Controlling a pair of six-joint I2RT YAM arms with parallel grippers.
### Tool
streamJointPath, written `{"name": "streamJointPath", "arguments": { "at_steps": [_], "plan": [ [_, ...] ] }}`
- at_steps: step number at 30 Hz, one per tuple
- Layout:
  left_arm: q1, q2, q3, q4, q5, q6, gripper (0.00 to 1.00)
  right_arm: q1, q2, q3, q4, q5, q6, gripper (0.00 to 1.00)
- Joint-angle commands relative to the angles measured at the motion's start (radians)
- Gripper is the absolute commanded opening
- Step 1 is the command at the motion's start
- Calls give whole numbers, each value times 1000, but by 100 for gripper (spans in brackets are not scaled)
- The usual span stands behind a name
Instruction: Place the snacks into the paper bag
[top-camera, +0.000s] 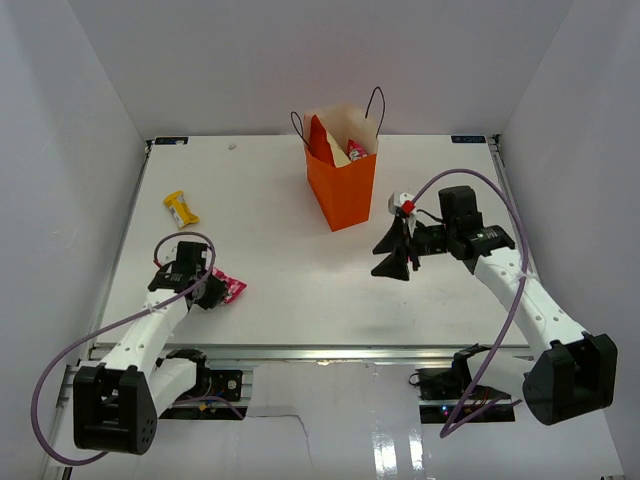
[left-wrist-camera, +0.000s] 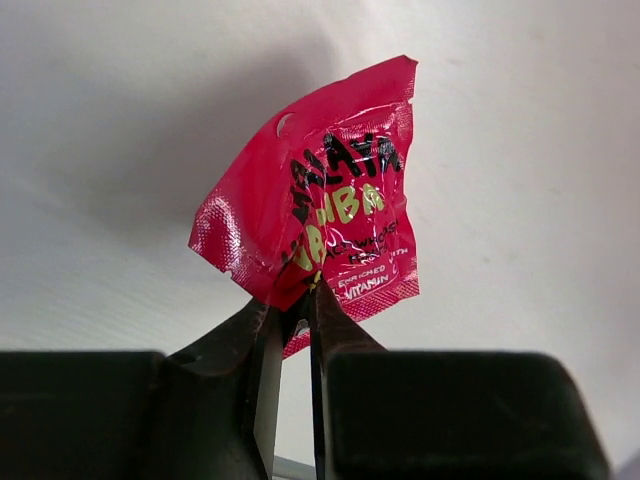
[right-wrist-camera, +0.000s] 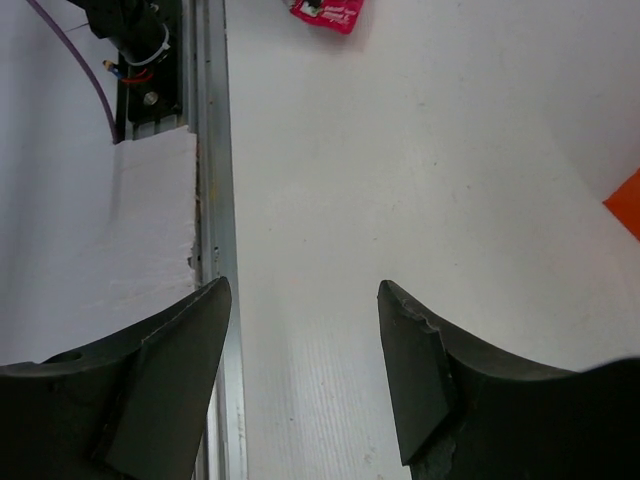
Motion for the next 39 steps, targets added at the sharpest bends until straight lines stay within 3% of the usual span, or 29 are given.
{"name": "streamJointPath", "arguments": {
  "at_steps": [1, 6, 8, 13, 17, 29, 32, 35, 39],
  "plan": [
    [3, -76, -7, 158, 209, 149, 19, 43, 42, 42, -46, -62, -6, 66],
    [-9, -110, -77, 404, 500, 180, 17, 191, 118, 110, -17, 47, 113, 65],
    [-45, -107, -84, 469, 574, 178, 16, 227, 169, 127, 56, 73, 265, 65],
    [-204, -81, -73, 575, 595, 157, 16, 279, 279, 176, 197, 264, 666, 66],
    [-298, -23, -51, 652, 597, 120, 16, 330, 347, 205, 233, 363, 824, 71],
    [-437, 139, 73, 752, 598, 92, 16, 365, 470, 219, 303, 375, 937, 71],
    [-450, 159, 84, 761, 612, 94, 17, 365, 490, 236, 305, 386, 928, 65],
    [-457, 160, 79, 770, 620, 92, 17, 363, 496, 246, 305, 387, 916, 47],
    [-459, 143, 61, 773, 620, 91, 18, 362, 475, 236, 308, 377, 895, 31]
  ]
}}
